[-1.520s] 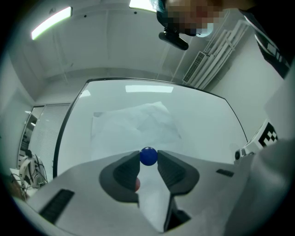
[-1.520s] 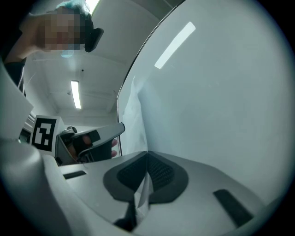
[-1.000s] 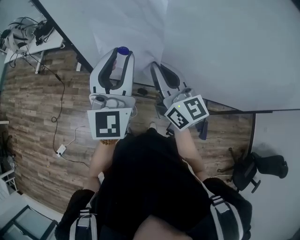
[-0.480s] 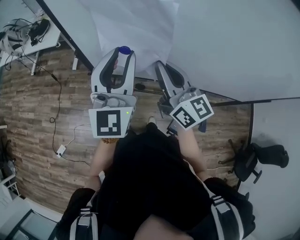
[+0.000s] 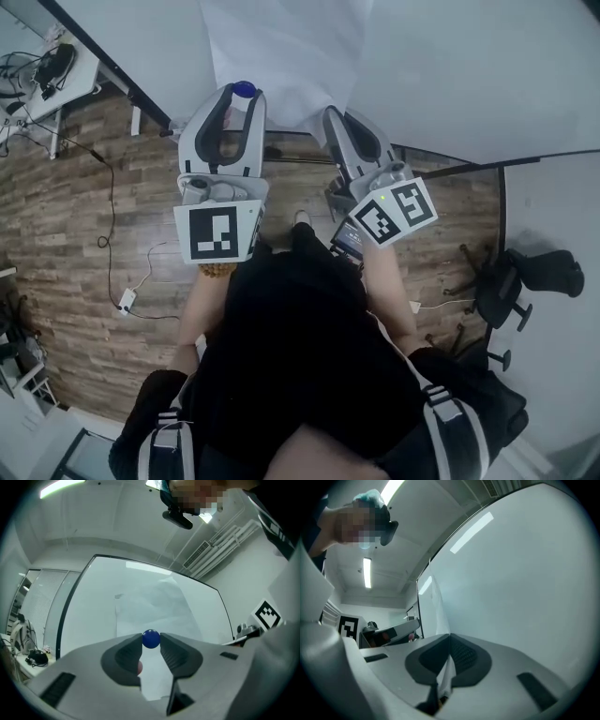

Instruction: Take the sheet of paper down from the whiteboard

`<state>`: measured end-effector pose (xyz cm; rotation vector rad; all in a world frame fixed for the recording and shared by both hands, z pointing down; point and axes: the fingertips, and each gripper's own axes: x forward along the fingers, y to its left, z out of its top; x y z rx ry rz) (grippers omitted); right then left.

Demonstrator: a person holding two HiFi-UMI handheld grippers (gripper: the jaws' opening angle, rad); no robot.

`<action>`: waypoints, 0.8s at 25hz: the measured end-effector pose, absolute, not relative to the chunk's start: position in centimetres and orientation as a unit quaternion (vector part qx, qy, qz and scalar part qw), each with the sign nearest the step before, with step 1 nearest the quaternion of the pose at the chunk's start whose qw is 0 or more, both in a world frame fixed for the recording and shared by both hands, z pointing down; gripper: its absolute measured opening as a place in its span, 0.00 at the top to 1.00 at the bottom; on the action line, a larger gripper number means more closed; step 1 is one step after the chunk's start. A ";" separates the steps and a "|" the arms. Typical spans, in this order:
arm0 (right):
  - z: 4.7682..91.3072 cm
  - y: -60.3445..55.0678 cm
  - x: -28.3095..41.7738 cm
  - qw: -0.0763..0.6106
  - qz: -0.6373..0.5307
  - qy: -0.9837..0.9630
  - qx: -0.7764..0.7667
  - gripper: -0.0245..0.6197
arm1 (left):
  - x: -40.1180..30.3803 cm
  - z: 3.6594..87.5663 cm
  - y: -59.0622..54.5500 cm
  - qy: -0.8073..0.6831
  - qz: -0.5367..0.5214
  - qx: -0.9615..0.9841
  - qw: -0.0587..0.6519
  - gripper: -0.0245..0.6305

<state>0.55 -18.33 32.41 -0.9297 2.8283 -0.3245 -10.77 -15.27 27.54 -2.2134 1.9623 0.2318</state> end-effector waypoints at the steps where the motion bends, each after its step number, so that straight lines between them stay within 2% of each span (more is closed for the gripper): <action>1: 32.5 -18.2 1.1 0.072 -0.106 0.940 -0.315 0.96 | -10.5 27.7 -15.1 0.658 0.079 -0.744 0.084 0.77; 10: 33.1 -16.6 4.5 0.074 -0.107 0.929 -0.346 0.96 | -8.9 30.1 -13.5 0.652 0.067 -0.751 0.080 0.77; 20: 34.9 -15.5 4.6 0.085 -0.105 0.910 -0.391 0.96 | -9.4 33.3 -11.9 0.664 0.052 -0.743 0.062 0.77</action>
